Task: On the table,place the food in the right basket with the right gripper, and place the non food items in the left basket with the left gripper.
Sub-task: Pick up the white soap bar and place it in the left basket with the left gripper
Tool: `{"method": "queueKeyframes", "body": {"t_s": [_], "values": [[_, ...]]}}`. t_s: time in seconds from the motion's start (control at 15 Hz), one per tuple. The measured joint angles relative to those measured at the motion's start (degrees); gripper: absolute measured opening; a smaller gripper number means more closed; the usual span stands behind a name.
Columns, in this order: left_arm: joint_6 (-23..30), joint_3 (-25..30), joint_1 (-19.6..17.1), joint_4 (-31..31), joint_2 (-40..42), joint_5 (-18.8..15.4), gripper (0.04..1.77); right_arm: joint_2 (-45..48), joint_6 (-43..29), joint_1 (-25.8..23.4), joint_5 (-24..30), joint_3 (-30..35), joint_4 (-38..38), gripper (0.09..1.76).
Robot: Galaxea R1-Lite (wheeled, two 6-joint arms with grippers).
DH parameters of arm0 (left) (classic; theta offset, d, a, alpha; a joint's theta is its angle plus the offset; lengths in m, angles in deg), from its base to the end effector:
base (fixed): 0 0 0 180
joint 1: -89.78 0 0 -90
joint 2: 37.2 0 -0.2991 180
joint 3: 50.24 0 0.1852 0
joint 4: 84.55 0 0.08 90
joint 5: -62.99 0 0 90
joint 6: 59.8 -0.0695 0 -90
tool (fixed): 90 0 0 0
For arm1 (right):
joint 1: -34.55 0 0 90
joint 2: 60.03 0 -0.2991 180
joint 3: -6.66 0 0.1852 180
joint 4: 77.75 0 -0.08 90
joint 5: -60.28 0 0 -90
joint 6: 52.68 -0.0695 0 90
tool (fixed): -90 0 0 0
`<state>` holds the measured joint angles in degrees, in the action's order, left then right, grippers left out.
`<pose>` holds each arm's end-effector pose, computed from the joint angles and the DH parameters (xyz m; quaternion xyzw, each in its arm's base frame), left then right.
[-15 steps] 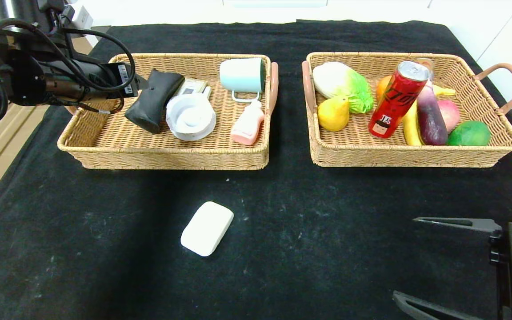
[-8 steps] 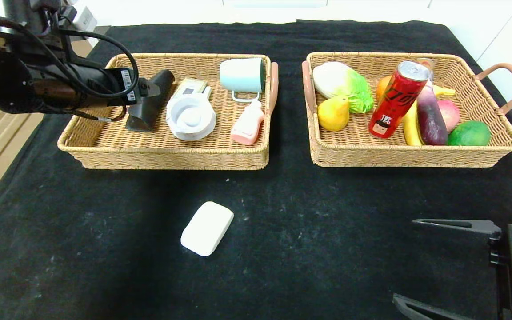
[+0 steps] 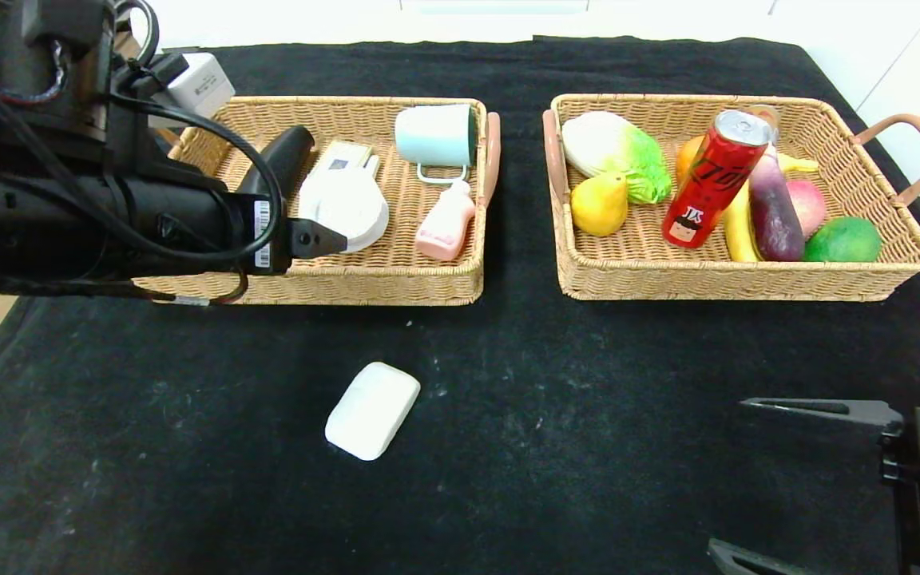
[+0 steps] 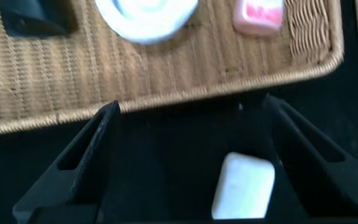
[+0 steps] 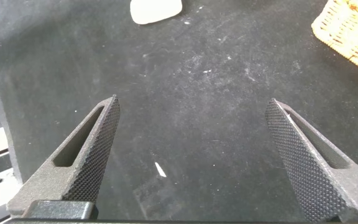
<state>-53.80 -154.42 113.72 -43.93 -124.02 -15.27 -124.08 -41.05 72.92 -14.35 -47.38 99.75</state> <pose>0.2764 -0.1073 0.2954 0.0107 0.1971 -0.0939 0.9758 0.1415 0.1355 0.2049 -0.1115 0.0607 0.4578 0.8800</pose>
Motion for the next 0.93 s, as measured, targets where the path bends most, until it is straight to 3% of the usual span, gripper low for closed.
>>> {"method": "queueKeyframes", "body": {"t_s": [0.47, 0.73, 0.93], "values": [[-1.0, 11.3, 8.6, 2.9, 3.3, 0.2, 1.69, 0.4, 0.0, 0.9, 0.0, 0.2, -0.1, 1.71], [-1.0, 12.8, 11.1, 6.3, 1.9, 0.4, 1.7, 0.4, 0.1, 1.2, 0.0, 0.4, -0.1, 1.71], [-1.0, 12.8, 11.7, 6.6, -0.3, 3.0, 1.7, 0.4, 0.0, 1.2, 0.0, 0.4, -0.1, 1.71]]}}
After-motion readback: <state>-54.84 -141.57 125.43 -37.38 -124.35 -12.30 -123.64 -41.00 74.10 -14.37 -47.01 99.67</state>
